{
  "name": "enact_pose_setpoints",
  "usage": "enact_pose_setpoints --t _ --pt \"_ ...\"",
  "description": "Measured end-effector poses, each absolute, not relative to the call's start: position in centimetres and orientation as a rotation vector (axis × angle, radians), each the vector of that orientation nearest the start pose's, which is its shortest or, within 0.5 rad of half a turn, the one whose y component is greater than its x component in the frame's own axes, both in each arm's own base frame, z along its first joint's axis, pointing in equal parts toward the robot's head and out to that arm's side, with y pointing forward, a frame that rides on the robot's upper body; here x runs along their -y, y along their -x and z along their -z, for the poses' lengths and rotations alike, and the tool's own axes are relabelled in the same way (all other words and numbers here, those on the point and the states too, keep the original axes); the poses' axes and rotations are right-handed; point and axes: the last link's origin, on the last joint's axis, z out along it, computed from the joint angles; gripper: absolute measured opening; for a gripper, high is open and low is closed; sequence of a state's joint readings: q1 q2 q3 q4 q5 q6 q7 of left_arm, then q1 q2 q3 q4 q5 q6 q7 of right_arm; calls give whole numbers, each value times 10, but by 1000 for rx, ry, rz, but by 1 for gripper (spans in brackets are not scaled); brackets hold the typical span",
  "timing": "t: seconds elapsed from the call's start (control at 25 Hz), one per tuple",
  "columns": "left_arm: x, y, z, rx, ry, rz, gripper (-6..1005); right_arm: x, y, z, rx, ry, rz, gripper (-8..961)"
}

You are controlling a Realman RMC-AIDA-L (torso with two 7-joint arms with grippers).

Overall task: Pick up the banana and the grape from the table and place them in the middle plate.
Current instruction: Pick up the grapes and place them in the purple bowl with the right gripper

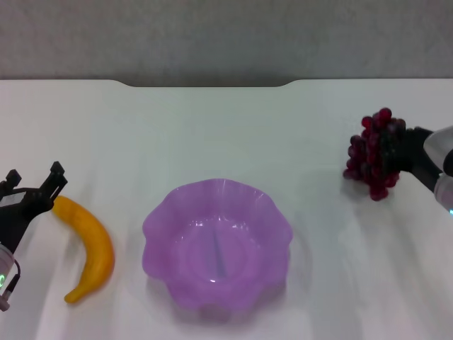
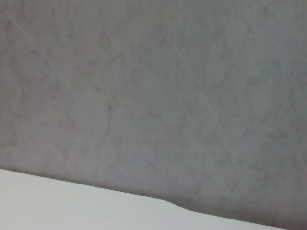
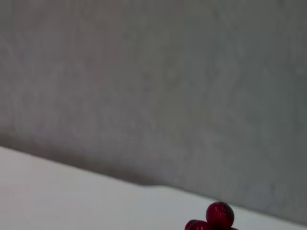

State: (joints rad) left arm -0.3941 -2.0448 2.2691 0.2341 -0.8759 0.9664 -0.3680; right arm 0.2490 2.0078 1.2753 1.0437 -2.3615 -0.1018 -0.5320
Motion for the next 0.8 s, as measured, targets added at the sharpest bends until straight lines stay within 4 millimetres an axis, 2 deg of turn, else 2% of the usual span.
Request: enact_pose_setpoints --t 0.2,0.44,0.8 --pt "-329 356 17 896 1517 730 891 -379 -246 6 -537 1868 -323 192" --pt "-329 358 17 904 1513 721 891 -379 -208 6 -485 1945 -375 190" --pt "-332 355 17 896 1523 723 891 -372 -151 40 -336 2118 -433 188"
